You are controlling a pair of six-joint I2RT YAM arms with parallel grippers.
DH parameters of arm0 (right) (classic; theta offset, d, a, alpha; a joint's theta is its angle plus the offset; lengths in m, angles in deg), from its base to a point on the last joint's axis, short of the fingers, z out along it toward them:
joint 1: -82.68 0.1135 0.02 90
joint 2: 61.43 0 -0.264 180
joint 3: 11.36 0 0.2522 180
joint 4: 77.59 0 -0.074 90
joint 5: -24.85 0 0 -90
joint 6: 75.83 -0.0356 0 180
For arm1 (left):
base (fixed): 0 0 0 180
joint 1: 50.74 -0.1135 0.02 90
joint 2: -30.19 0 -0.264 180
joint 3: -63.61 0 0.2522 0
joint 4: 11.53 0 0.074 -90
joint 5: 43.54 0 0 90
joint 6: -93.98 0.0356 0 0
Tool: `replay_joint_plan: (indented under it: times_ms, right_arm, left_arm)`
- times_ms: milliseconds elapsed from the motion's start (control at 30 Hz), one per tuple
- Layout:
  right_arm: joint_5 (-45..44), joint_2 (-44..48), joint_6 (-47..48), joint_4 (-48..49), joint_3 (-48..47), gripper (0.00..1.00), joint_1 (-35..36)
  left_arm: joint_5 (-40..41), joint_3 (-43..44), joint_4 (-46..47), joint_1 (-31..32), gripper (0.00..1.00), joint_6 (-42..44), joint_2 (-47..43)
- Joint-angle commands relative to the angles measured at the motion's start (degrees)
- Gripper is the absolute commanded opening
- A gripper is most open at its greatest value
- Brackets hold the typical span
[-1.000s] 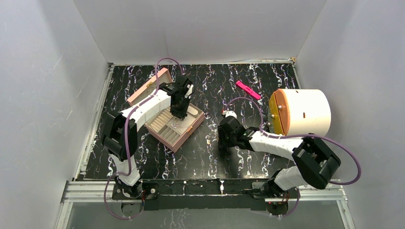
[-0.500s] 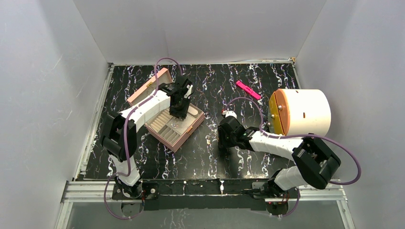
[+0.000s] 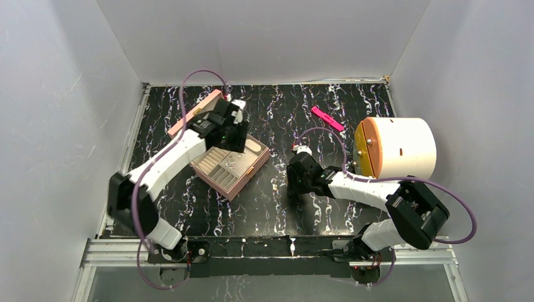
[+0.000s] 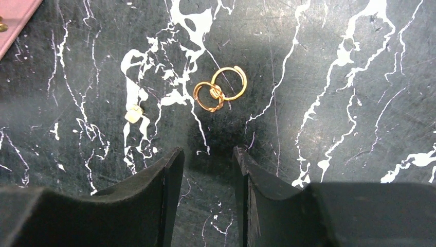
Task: Organize the mixed jewelry
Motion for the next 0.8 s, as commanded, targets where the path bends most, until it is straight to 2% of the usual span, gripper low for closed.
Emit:
replay_joint_plan:
  times_ms: [0, 100, 267, 367, 467, 533, 667, 767]
  right_arm:
    - [0.1, 1.6, 0.4, -1.6, -4.2, 0.49, 0.3]
    - [0.1, 1.3, 0.9, -3.1, -6.1, 0.5, 0.3]
    - [0.9, 0.7, 1.4, -4.4, -8.9, 0.57, 0.8]
    - [0.1, -0.1, 0.1, -5.6, -10.5, 0.62, 1.5]
    - [-0.2, -1.4, -1.2, -6.8, -12.1, 0.63, 2.3]
    - [-0.6, -2.9, -2.3, -7.8, -13.5, 0.6, 2.7]
    - [-2.8, -7.6, -5.0, -12.6, -17.4, 0.44, 3.3]
    - [-4.1, -10.0, -5.6, -14.0, -19.5, 0.43, 4.3]
  left_arm:
    - [-2.6, -4.3, 8.8, 0.3, 0.54, 0.6, -14.8]
    - [-2.4, -11.2, 15.1, 0.4, 0.58, 0.0, -24.2]
    - [-0.3, -21.9, 23.6, 0.4, 0.72, -1.7, -39.9]
    - [1.2, -27.5, 26.6, 0.4, 0.74, -3.3, -47.2]
    - [1.8, -31.9, 27.4, 0.4, 0.75, -6.3, -52.7]
    - [0.8, -34.6, 27.4, 0.4, 0.75, -7.9, -55.5]
    - [0.2, -39.1, 27.4, 0.4, 0.75, -10.4, -60.3]
    - [0.3, -40.6, 27.5, 0.4, 0.75, -11.1, -61.7]
